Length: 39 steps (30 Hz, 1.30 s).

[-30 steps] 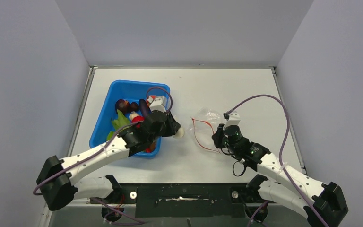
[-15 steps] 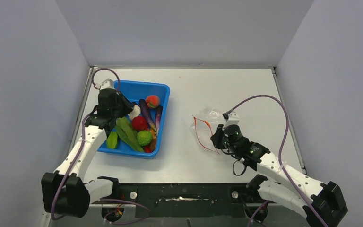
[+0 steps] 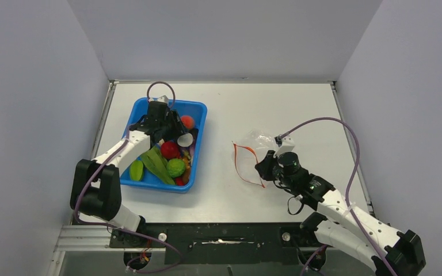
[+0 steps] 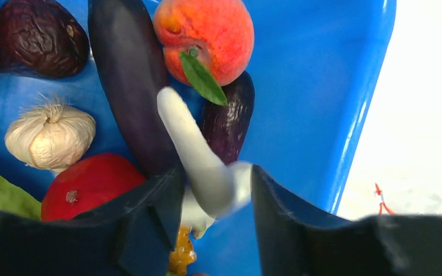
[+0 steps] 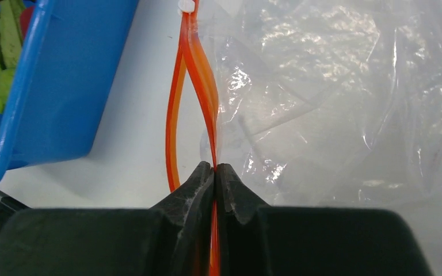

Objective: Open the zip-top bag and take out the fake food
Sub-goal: Place the fake vegetable in the bin, then reset both arms

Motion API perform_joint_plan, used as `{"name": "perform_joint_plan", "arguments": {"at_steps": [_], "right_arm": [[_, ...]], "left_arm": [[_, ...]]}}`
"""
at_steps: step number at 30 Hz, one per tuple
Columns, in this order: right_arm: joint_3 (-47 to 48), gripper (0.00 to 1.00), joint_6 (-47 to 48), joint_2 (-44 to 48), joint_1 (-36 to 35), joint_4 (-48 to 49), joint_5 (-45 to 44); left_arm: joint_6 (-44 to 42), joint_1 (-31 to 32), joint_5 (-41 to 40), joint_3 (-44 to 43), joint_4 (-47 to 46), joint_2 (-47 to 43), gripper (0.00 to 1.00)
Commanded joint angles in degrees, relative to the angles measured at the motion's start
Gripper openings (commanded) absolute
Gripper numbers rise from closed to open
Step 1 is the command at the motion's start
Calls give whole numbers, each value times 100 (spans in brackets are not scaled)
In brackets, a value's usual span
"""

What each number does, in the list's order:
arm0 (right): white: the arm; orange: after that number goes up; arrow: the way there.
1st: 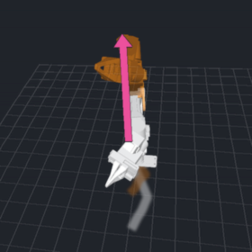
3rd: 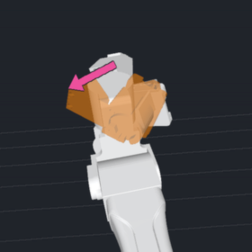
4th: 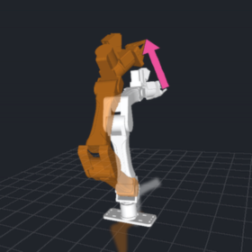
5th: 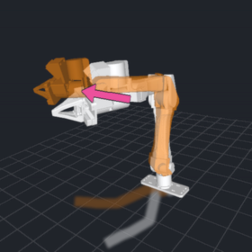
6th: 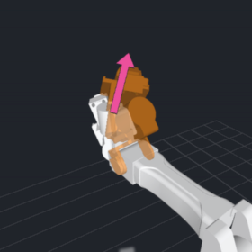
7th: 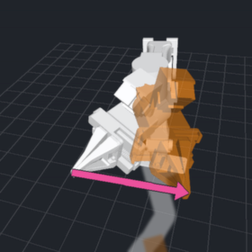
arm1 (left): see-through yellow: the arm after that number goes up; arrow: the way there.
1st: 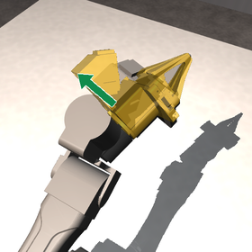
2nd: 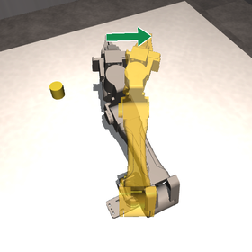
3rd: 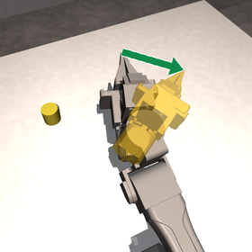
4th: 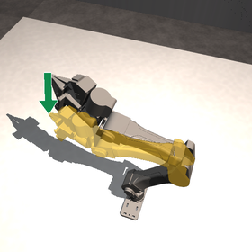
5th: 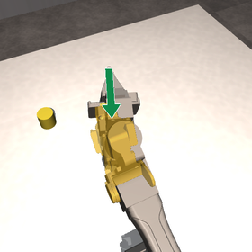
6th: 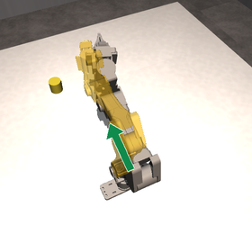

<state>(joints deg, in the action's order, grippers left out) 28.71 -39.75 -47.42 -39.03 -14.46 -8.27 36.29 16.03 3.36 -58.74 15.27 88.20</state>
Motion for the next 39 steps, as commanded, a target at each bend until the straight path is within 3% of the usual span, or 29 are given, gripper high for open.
{"name": "perform_joint_plan", "arguments": {"at_steps": [1, 4, 11, 16, 20, 31, 35, 39], "right_arm": [[143, 6, -39, 414, 28, 326, 168], [197, 15, 35, 555, 34, 171, 169], [346, 39, 243, 1110, 27, -129, 136], [640, 55, 592, 1707, 26, -212, 373], [914, 69, 958, 1895, 27, -141, 38], [2576, 99, 2577, 974, 43, -725, -2773], [2963, 98, 2899, 664, 142, -734, -3533], [3728, 97, 3068, 63, 884, -1115, -3316]], "left_arm": [[-153, 45, 72, -32, -192, -133, 52], [-133, 136, -188, 82, -117, -469, 75], [173, 165, -691, 524, -66, -2157, 76], [359, 165, -1156, 626, 385, -3364, 77], [468, 162, -1580, 487, 939, -3944, 77], [248, 162, -2930, -401, 2354, -4460, 77], [-24, 163, -3222, -873, 2549, -4192, 78], [-252, 169, -3552, -1516, 2516, -3786, 78]]}}
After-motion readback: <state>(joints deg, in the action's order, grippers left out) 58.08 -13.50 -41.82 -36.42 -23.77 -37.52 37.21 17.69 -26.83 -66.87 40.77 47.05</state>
